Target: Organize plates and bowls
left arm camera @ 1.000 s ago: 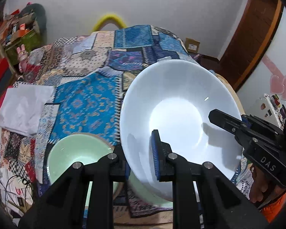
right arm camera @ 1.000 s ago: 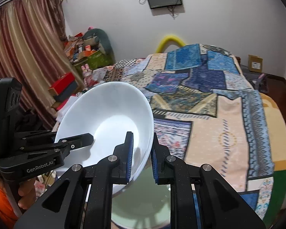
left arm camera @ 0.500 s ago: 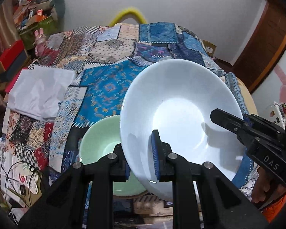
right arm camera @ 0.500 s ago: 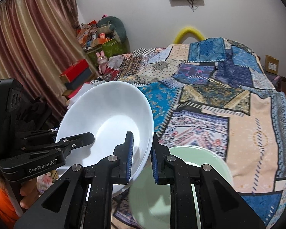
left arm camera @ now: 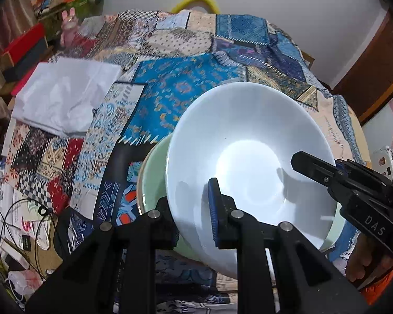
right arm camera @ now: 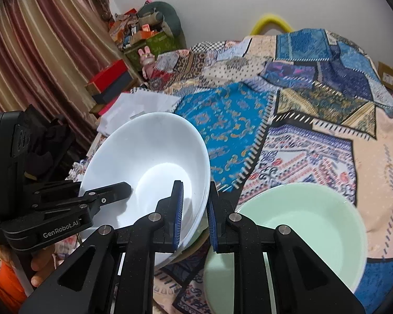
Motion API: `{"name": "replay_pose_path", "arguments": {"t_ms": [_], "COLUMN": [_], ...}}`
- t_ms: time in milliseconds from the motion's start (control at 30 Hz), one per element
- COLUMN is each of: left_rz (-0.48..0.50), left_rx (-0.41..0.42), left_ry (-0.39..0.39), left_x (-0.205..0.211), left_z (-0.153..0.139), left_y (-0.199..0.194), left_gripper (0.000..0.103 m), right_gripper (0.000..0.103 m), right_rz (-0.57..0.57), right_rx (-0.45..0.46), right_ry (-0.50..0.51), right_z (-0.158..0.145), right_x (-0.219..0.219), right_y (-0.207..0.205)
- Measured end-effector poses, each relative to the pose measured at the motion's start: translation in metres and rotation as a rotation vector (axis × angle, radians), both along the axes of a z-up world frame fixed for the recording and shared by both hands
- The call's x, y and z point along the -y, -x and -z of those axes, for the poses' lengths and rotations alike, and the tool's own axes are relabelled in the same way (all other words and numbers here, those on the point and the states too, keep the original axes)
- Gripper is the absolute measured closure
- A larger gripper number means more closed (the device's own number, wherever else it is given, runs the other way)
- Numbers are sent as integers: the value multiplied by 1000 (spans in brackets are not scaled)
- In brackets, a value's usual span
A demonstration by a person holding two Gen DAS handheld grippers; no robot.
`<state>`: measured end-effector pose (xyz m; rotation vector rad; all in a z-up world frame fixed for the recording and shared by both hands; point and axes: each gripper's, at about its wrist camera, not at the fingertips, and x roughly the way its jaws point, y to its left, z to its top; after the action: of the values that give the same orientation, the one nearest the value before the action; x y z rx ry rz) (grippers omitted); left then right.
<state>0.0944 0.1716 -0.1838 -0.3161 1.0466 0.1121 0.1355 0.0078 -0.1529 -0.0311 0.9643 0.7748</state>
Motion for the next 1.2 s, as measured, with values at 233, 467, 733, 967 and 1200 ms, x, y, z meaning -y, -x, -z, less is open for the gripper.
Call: {"name": "replay_pose_path", "arguments": {"t_ms": [233,467,733,967,1200], "left_rz": [-4,6,-19,-36,-59], "left_rx": [-34,-51,-64,-70,-55], "left_ry": [13,17,14,-10,-73], "left_x": [-10,-8,-11,-10,-9], "left_z": [18,29,33,28,15], "left_y": [0,-2,-7,-12,-12], "left_gripper": [85,85,86,86,85], "right_gripper": [88,88,87,85,85], "right_rz": [-8,-1,-8,-8,-17], "right_rx": [-45,-58,-48,-45,-44], "right_ry": [22,36,46,37,41], "right_z": [18,27,30,32,38], "right_x": [-10,-11,-10,-5,-4], "right_y": [0,-3,-5,-5,-3]}}
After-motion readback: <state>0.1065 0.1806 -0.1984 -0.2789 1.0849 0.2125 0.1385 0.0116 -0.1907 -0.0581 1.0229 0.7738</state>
